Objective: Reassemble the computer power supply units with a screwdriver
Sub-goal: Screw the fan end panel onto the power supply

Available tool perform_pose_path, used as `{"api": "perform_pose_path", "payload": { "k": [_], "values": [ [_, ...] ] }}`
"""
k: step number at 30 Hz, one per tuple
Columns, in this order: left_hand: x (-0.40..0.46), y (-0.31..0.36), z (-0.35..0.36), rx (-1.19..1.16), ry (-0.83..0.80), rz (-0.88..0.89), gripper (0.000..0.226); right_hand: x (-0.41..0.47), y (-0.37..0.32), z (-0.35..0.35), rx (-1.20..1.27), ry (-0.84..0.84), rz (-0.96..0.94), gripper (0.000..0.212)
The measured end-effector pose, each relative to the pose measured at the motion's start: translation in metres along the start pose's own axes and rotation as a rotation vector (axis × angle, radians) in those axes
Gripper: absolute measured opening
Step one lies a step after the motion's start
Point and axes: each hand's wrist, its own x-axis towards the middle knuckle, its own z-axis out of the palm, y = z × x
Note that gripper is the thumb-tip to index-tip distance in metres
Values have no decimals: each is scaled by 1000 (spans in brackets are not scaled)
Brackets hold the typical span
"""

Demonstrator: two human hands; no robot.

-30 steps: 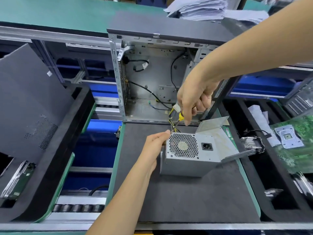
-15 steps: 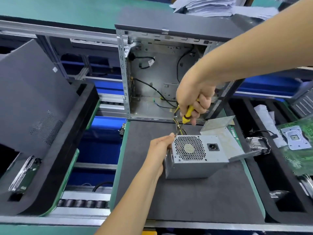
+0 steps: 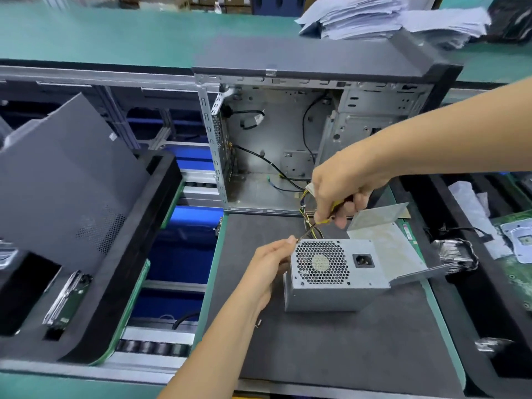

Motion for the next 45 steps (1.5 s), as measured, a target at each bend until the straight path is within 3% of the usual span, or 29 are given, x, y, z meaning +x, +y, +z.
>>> {"api": "perform_pose_path", "payload": {
  "k": [2, 5, 8, 10, 13, 18, 22, 26, 31, 34, 39, 45],
  "values": [
    [0, 3, -6, 28, -91, 10, 35, -7, 12, 1, -169, 70, -90, 28],
    [-3, 7, -25, 39, -107, 72, 38, -5, 27, 5, -494, 351, -285, 27],
    [-13, -5, -57, 381, 140, 176, 18, 10, 43, 24, -270, 421, -427, 21],
    [-23, -20, -74, 669, 206, 144, 9, 30, 50, 50, -74, 396, -469, 19],
    [-36, -42, -79, 842, 178, 60, 19, 54, 53, 83, 121, 373, -508, 19],
    [-44, -66, -78, 1146, 34, 65, 24, 66, 57, 95, 178, 370, -572, 18],
    [-43, -69, -78, 1185, 20, 137, 15, 60, 62, 90, 234, 389, -608, 17],
    [-47, -56, -68, 993, 72, 203, 9, 54, 74, 80, 352, 409, -642, 9],
    [-42, 11, -33, 343, 316, 321, 8, 48, 88, 72, 560, 466, -715, 21],
    [-25, 55, 3, -56, 203, 231, 12, 40, 84, 65, 522, 664, -814, 13],
    [0, 79, 51, -208, 31, 48, 15, 32, 90, 52, 320, 956, -859, 15],
    [12, 74, 63, -332, -78, -44, 18, 32, 107, 48, 482, 812, -764, 8]
  ]
}}
